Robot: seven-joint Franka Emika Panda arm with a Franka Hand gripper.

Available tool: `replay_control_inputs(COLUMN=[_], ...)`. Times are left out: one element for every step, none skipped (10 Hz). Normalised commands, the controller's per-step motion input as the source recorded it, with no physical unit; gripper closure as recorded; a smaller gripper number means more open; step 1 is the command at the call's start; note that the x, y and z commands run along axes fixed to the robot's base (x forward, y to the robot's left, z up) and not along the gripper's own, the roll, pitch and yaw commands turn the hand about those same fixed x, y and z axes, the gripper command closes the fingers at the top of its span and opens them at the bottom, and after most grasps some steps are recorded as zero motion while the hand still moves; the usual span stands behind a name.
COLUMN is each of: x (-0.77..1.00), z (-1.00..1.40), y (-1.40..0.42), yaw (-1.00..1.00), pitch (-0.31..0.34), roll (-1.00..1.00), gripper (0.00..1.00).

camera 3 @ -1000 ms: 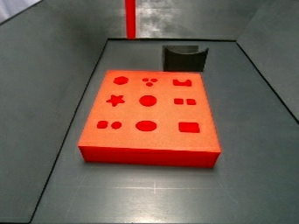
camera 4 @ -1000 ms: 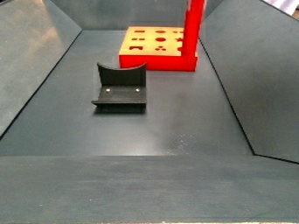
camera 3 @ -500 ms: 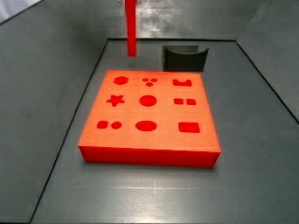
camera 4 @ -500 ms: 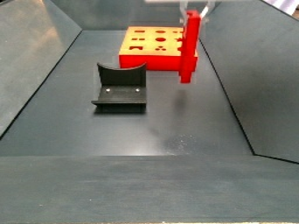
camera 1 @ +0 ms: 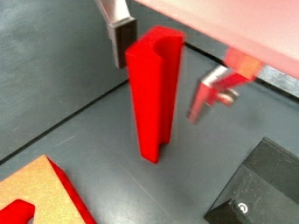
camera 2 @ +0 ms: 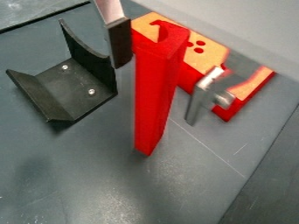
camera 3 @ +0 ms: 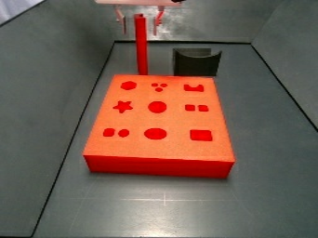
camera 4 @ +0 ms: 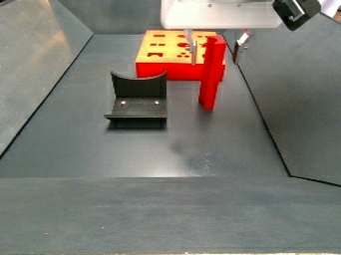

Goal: Pick up the arch object. Move up. Rotate the arch object. Move to above the board. Insert the arch object.
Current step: Rotate the arch object.

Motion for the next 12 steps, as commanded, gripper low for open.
replay_control_inputs(x=[0.0,-0.02,-0.03,-0.03,-0.02,-0.01,0.0,0.0,0.02,0.04,0.04,0.04], z=[1.0,1.0,1.0,0.92,0.75,0.57,0.34,0.0,-0.12,-0.11,-0.06,-0.04], y=[0.0,0.0,0.0,0.01,0.01,0.01,0.01,0.08,0.08,0.07,0.05,0.04], yaw=[-0.01,-0.01,-0.01,-0.01,0.0,0.0,0.0,-1.0,-1.0,-1.0,-1.0,-1.0], pitch=[-0.051,-0.026,0.008,0.028,0.038,0.05,0.071,0.013,0.013,0.011,0.008,0.007], roll=[0.04,0.04,0.04,0.05,0.06,0.07,0.08,0.01,0.01,0.01,0.01,0.01], gripper=[0.0,0.0,0.0,0.0,0.0,0.0,0.0,0.0,0.0,0.0,0.0,0.0])
